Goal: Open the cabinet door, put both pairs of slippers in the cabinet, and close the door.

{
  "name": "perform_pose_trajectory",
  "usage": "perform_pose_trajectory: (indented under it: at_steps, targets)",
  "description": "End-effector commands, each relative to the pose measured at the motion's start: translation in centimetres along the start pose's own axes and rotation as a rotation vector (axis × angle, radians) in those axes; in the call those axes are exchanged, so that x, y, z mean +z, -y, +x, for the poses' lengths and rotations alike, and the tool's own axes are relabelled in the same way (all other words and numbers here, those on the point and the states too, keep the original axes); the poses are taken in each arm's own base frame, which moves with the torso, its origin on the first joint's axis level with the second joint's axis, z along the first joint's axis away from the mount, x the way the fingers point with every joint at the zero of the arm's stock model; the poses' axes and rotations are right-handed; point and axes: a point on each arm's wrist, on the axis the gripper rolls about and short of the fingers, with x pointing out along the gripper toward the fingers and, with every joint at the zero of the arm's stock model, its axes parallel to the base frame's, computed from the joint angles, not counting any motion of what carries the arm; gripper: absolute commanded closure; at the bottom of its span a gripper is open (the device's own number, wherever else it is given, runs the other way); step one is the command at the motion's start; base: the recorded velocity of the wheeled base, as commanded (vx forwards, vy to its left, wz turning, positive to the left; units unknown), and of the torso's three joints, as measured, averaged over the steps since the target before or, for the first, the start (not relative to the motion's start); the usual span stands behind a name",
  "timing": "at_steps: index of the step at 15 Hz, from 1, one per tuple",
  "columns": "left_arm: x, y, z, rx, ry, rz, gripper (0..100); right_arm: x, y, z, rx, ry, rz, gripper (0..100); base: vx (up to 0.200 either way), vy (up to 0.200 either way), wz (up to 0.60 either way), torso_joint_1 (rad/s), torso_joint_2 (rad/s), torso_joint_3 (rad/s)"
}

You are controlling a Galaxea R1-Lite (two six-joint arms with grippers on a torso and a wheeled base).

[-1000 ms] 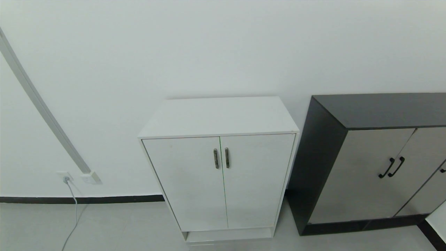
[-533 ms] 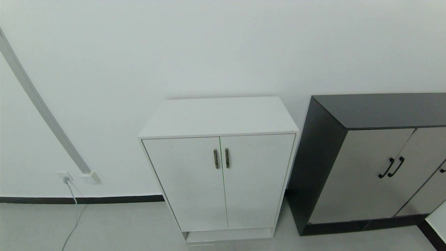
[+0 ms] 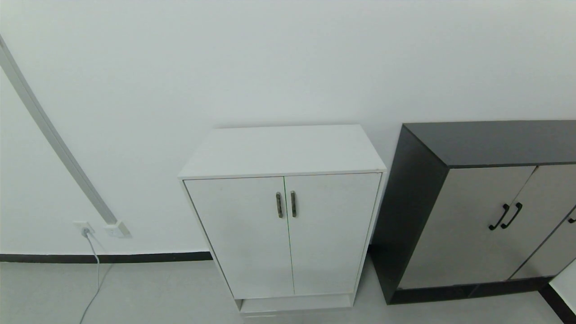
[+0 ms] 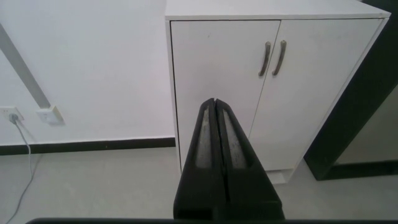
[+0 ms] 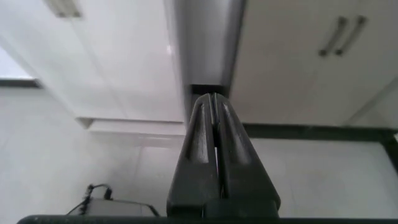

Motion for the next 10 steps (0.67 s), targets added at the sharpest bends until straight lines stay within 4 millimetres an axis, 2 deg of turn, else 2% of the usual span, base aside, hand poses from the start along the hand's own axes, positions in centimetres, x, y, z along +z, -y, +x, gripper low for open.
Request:
perform_pose_trajectory:
  at_steps: [1,3,7,10]
  targets:
    - [0.0,0.0,0.0,0.0,-0.001,-0.001,100,-0.2,0.0,-0.5,-0.015,0.062,0.001,100,0.0,0.0,0.0,0.0,0.0,0.0]
    - [0.0,0.0,0.0,0.0,-0.001,-0.001,100,-0.4,0.0,-1.0,-0.006,0.136,0.002,100,0.0,0.0,0.0,0.0,0.0,0.0]
    - [0.0,0.0,0.0,0.0,-0.001,-0.001,100,-0.4,0.0,-1.0,-0.007,0.137,0.01,100,0.0,0.0,0.0,0.0,0.0,0.0]
    - [0.0,0.0,0.0,0.0,-0.001,-0.003,100,-0.7,-0.2,-1.5,-0.062,0.216,0.017,100,0.0,0.0,0.0,0.0,0.0,0.0]
